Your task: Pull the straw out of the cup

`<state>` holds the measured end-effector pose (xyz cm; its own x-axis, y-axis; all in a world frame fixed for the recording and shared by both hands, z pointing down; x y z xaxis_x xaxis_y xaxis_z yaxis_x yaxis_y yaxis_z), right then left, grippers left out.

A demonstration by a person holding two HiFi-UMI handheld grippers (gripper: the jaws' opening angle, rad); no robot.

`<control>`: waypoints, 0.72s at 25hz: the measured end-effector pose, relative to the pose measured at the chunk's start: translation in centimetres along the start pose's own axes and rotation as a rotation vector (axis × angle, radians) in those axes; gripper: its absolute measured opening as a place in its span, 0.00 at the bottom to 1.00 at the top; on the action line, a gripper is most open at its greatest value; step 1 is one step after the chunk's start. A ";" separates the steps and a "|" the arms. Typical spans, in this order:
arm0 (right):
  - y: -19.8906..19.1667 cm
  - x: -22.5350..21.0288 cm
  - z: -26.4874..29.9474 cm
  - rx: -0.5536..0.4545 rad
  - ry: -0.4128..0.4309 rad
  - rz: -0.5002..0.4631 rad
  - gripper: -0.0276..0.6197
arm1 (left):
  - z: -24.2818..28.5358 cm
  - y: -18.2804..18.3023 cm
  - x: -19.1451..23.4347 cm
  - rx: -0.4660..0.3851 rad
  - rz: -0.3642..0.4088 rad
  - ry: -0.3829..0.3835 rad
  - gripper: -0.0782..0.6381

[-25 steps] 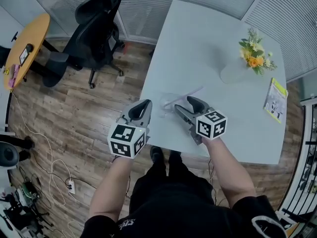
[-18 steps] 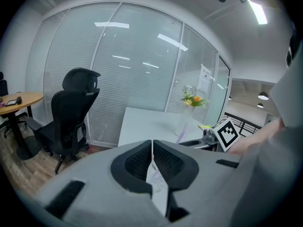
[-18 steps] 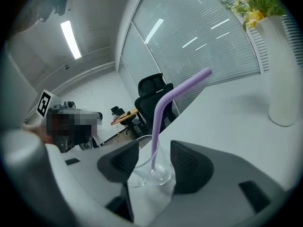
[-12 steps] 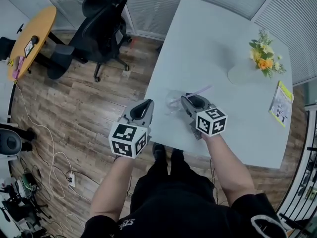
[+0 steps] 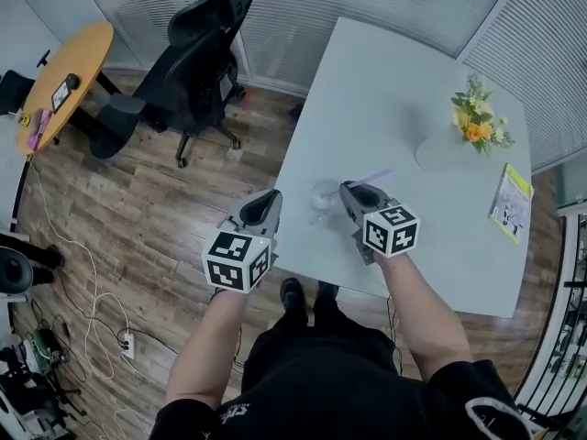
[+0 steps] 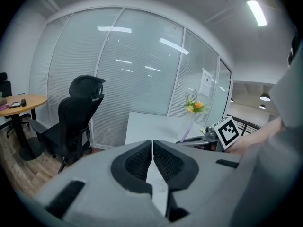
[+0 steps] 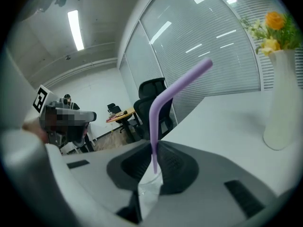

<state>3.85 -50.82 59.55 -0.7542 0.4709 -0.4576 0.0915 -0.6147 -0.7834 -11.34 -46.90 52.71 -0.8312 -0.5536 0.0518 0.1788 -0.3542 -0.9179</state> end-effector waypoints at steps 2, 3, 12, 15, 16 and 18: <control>1.0 0.7 -0.5 -0.008 -0.002 -0.021 0.10 | -0.5 0.8 0.2 -0.016 0.004 0.000 0.13; 1.6 1.1 -0.7 -0.012 -0.004 -0.031 0.10 | -0.7 1.1 0.3 -0.025 0.006 -0.002 0.13; 5.2 5.4 -4.3 -0.053 -0.046 -0.118 0.10 | -3.2 4.5 0.3 -0.108 0.047 -0.053 0.12; 6.2 6.8 -5.7 -0.081 -0.053 -0.146 0.10 | -3.7 5.3 0.3 -0.128 0.066 -0.071 0.12; 6.6 7.2 -6.2 -0.090 -0.053 -0.151 0.10 | -3.8 5.6 0.3 -0.133 0.070 -0.076 0.12; 7.2 7.7 -7.4 -0.109 -0.050 -0.154 0.10 | -3.8 6.0 0.0 -0.139 0.077 -0.084 0.12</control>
<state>3.48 -46.93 47.29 -0.7962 0.5201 -0.3093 0.0403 -0.4644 -0.8847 -12.30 -46.19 45.72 -0.7698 -0.6383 0.0070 0.1603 -0.2039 -0.9658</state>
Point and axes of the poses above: the fingertips, and each gripper's own axes: z forward along the fingers, x to its left, y out of its top, the point moved 1 cm from there along -z, backward along the fingers, and after that the axes turned 10 degrees about z, right-handed, at the moved point
